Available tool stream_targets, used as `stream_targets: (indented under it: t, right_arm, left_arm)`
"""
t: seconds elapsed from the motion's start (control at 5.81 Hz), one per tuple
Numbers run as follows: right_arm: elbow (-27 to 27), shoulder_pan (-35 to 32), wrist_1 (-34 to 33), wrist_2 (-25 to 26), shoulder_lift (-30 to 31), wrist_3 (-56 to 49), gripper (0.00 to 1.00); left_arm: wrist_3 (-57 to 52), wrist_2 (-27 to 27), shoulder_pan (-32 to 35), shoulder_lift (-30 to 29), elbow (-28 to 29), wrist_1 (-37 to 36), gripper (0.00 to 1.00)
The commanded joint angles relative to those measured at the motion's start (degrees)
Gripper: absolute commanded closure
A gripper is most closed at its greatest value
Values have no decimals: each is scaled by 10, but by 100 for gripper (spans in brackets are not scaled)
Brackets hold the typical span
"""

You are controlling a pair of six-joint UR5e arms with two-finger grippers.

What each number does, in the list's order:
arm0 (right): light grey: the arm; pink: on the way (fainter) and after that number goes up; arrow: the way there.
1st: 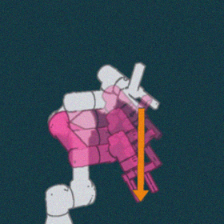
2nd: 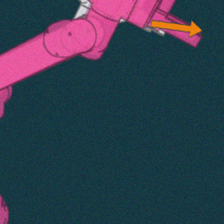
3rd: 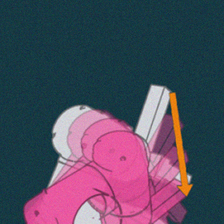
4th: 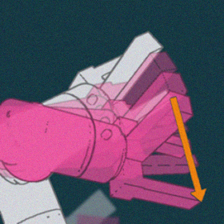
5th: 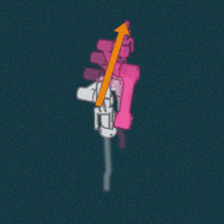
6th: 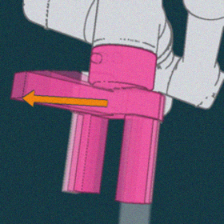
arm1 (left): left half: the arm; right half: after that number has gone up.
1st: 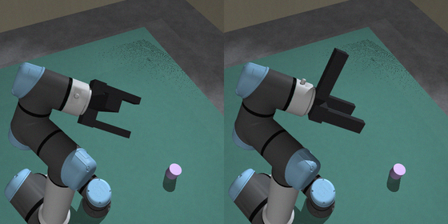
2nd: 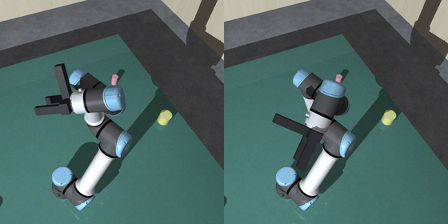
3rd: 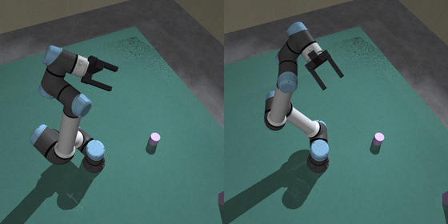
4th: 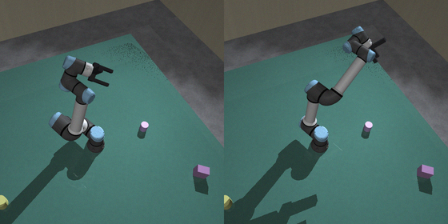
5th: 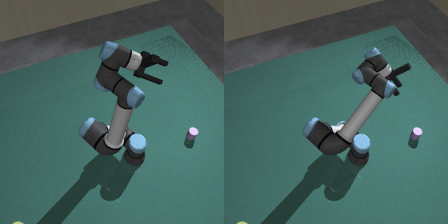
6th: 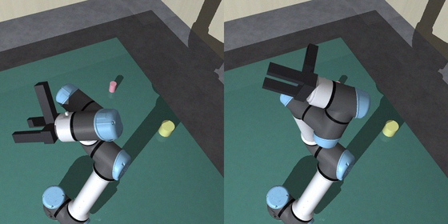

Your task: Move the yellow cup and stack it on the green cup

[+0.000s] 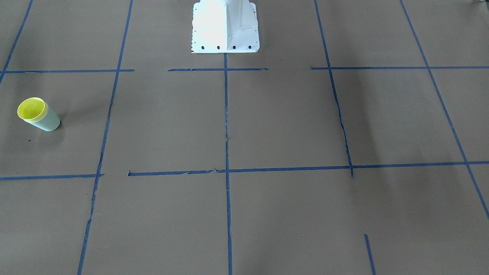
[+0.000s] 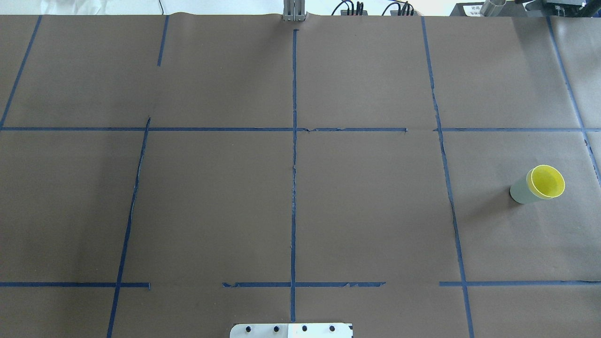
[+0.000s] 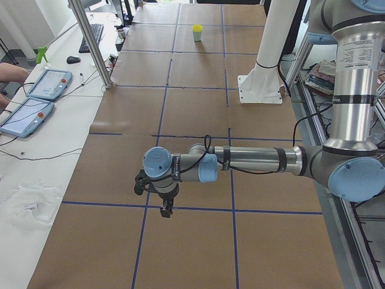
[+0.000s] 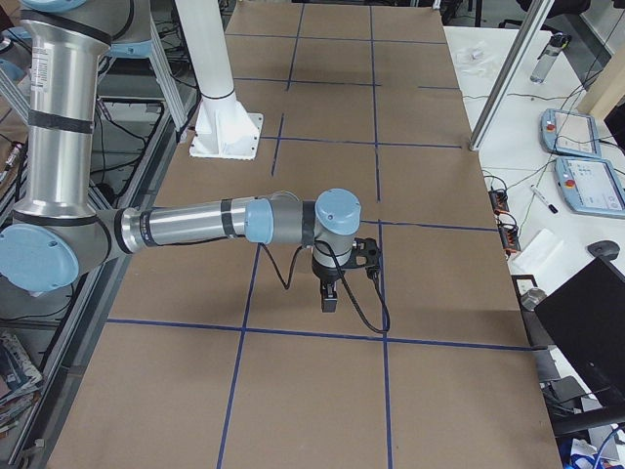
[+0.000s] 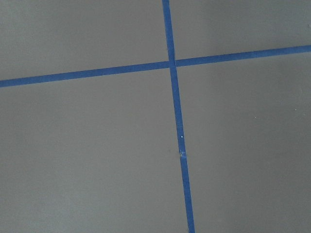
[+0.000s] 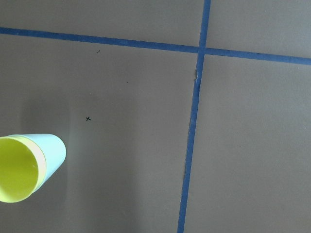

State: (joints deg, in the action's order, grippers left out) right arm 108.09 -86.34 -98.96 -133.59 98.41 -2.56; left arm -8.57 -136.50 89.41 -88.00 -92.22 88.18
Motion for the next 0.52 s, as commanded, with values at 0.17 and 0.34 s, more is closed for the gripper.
stream_targets:
  t: [0.17, 0.34]
  right_arm:
    - [0, 0, 0, 0, -2, 0, 0]
    - [0, 0, 0, -1, -3, 0, 0]
  left_arm:
    - [1, 21, 0, -2, -12, -3, 0]
    - [0, 22, 0, 4, -18, -2, 0]
